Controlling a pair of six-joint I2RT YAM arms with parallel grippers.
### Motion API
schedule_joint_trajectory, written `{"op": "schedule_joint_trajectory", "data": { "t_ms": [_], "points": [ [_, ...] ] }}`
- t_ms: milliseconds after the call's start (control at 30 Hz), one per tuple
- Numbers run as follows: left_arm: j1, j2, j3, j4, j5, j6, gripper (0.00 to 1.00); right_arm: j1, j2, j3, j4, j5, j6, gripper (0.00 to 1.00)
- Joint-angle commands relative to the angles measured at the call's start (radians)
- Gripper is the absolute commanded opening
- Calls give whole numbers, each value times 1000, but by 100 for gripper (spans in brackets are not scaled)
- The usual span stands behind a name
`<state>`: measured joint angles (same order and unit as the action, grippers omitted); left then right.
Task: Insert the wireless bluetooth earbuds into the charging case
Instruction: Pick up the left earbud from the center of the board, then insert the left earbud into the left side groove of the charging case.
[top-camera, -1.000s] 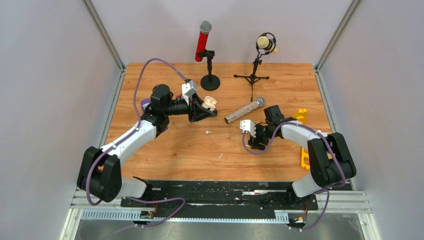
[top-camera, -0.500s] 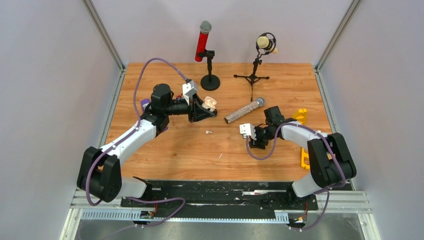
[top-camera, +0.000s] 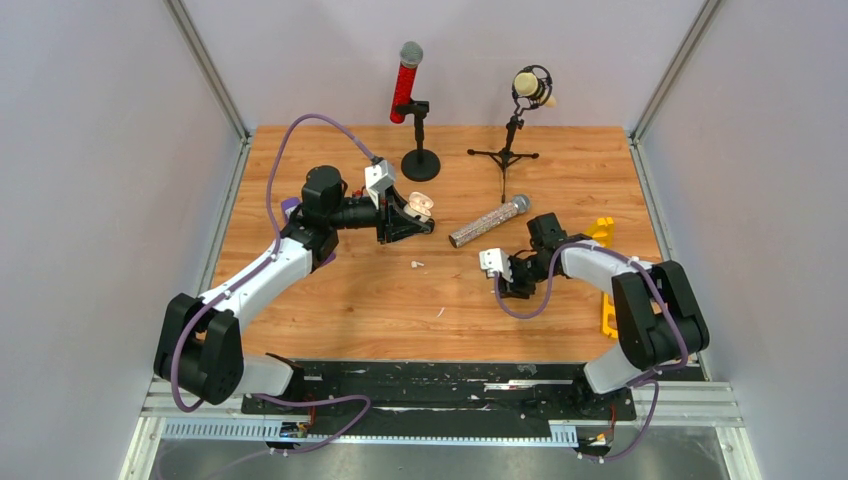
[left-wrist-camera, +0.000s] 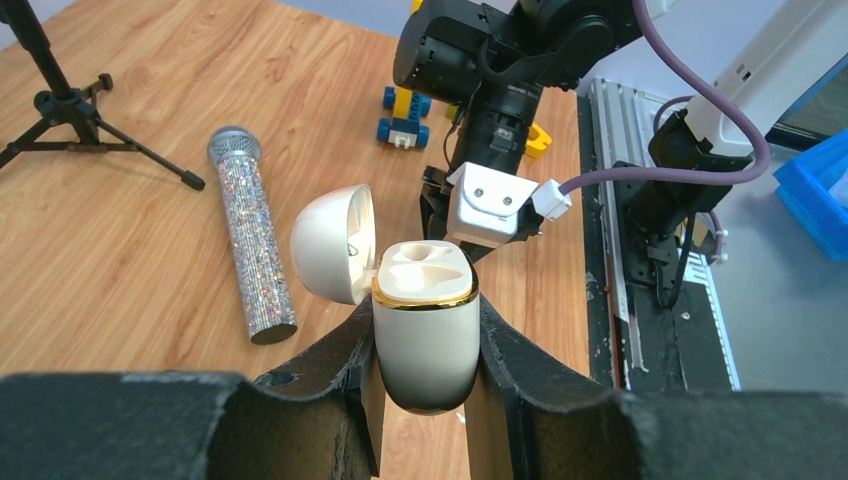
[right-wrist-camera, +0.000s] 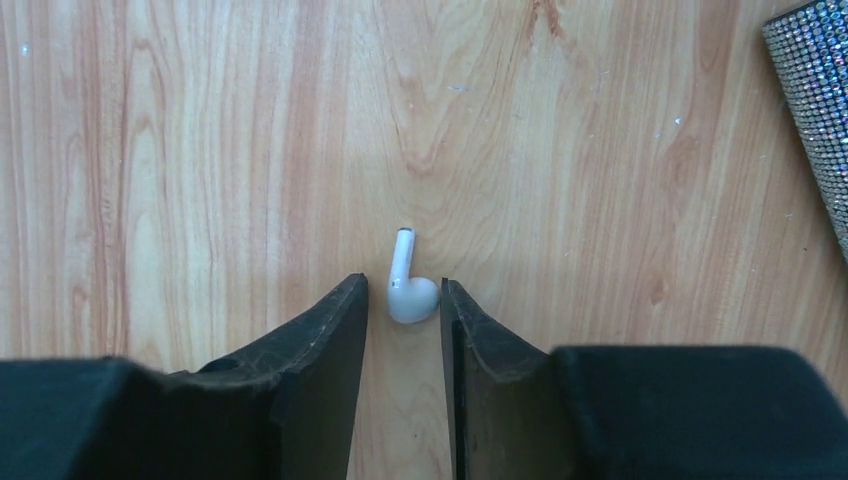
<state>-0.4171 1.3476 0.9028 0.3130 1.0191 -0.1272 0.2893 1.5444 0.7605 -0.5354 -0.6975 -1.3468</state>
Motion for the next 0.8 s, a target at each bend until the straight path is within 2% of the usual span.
{"op": "schedule_joint_trajectory", "data": {
  "t_ms": [0, 267, 600, 767],
  "points": [
    [0, 4, 42, 15, 13, 18, 0, -2, 29, 33, -22, -40, 10, 32],
    [0, -1, 42, 11, 5, 20, 0, -5, -6, 48, -47, -48, 80, 23],
    [-2, -7, 46, -36, -66, 67, 0, -24, -93, 188, -204, -145, 316, 20],
    [-27, -16, 56, -142, -155, 232, 0, -36, -98, 316, -322, -246, 477, 18]
  ]
}}
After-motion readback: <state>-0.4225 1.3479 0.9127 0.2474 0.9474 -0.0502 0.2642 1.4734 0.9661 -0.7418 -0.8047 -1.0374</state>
